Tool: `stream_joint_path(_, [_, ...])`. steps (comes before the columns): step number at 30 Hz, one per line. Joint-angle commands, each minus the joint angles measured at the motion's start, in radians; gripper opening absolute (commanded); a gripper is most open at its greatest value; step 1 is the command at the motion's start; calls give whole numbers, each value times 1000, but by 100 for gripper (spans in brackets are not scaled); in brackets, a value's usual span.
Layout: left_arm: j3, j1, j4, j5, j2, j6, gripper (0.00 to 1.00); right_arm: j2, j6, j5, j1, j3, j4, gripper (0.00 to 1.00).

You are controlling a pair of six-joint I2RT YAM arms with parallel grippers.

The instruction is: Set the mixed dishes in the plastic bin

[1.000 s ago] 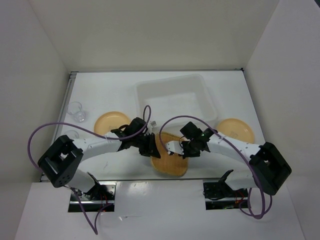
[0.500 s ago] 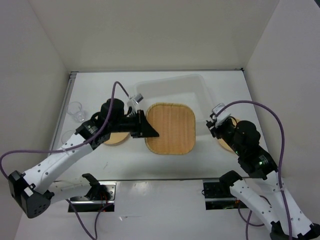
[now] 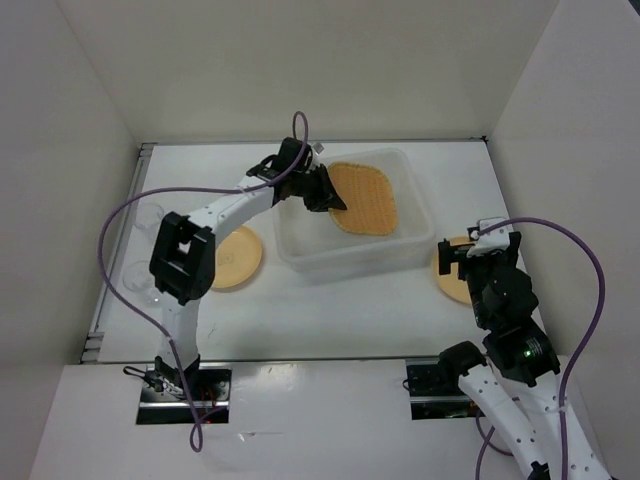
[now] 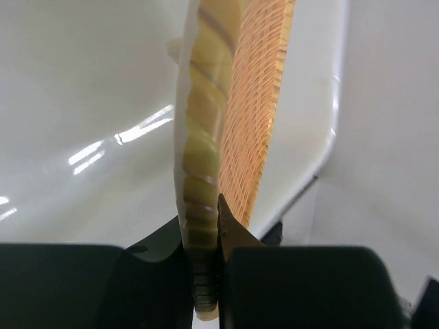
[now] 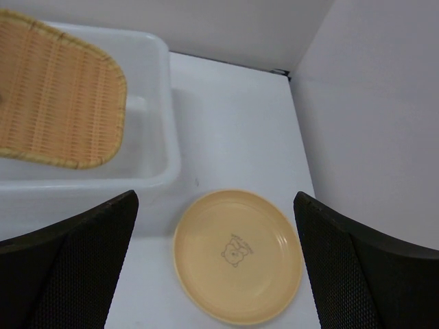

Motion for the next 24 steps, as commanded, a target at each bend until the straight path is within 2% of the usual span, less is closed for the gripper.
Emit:
stream_joint_path(1, [158, -4, 19, -3, 62, 21, 0, 3, 34, 95, -36, -24, 77, 98])
stream_joint_path(6, [420, 5, -74, -3, 231, 8, 0, -20, 34, 80, -36, -24, 77, 98])
stream_joint_path(14, [673, -23, -212, -30, 445, -8, 0, -48, 25, 71, -36, -33, 77, 98])
stream_joint_path(17, [689, -32, -248, -66, 467, -8, 0, -48, 25, 71, -36, -33, 77, 98])
stream_joint_path(24, [526, -52, -148, -89, 412, -80, 0, -57, 25, 71, -36, -42, 86, 98])
